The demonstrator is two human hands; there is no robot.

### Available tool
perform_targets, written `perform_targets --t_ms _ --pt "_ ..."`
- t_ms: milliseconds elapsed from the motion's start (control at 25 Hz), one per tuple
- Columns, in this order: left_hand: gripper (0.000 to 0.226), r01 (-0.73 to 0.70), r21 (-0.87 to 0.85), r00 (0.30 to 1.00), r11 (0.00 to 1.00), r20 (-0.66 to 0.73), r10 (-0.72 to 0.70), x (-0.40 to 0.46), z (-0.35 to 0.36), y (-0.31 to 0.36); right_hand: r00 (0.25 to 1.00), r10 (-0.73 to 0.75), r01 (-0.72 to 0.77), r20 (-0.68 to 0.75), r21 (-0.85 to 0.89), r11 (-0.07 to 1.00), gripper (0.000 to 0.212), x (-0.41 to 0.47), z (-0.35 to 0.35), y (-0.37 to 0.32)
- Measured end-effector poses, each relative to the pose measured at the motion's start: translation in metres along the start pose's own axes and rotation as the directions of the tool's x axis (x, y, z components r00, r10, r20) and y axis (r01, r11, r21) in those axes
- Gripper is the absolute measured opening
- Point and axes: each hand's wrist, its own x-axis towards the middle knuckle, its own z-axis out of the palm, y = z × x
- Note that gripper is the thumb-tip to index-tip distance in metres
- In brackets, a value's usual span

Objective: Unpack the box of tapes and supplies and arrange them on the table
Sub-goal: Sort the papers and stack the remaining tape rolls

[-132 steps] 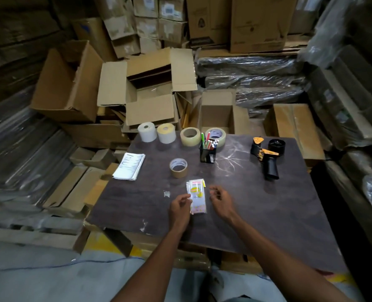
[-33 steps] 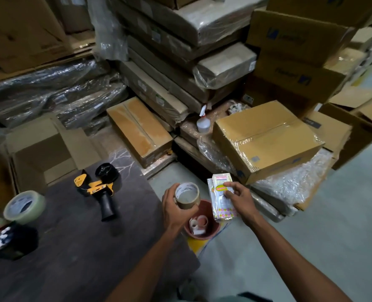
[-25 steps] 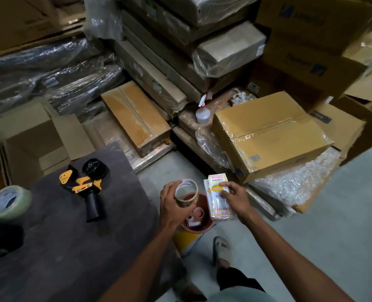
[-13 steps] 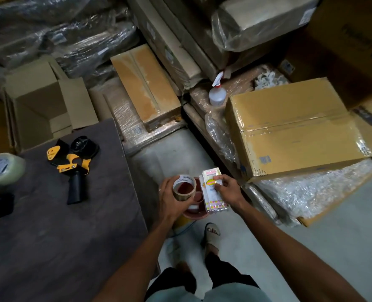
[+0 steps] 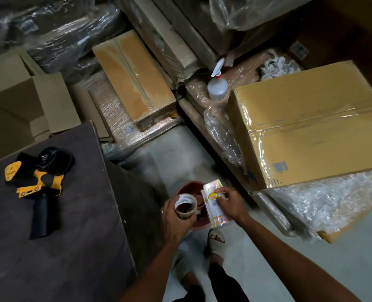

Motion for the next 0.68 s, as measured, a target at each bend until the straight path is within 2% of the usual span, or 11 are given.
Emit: perform_targets --t_ms 120,240,520,680 --pt "0.076 0.101 -0.001 0.995 0.995 0.02 -0.101 0.014 0.028 -0.029 1.0 0.012 -0.012 0.019 -0.037 0.999 0.027 0.027 0.018 0.036" --pt "0.076 0.124 0.028 0.991 0.992 0.053 -0.125 0.026 0.059 -0.06 0.999 0.026 -0.025 0.029 -0.049 0.998 0.023 0.052 0.033 0.071" --pt "0.072 0.223 0.075 0.973 0.972 0.041 -0.226 0.054 0.116 -0.12 0.995 0.081 -0.076 0.059 -0.087 0.993 0.023 0.101 0.067 0.125" --pt "0.069 0.234 0.093 0.971 0.968 0.025 -0.237 0.067 0.141 -0.156 0.994 0.085 -0.076 0.074 -0.116 0.99 0.025 0.123 0.089 0.151"
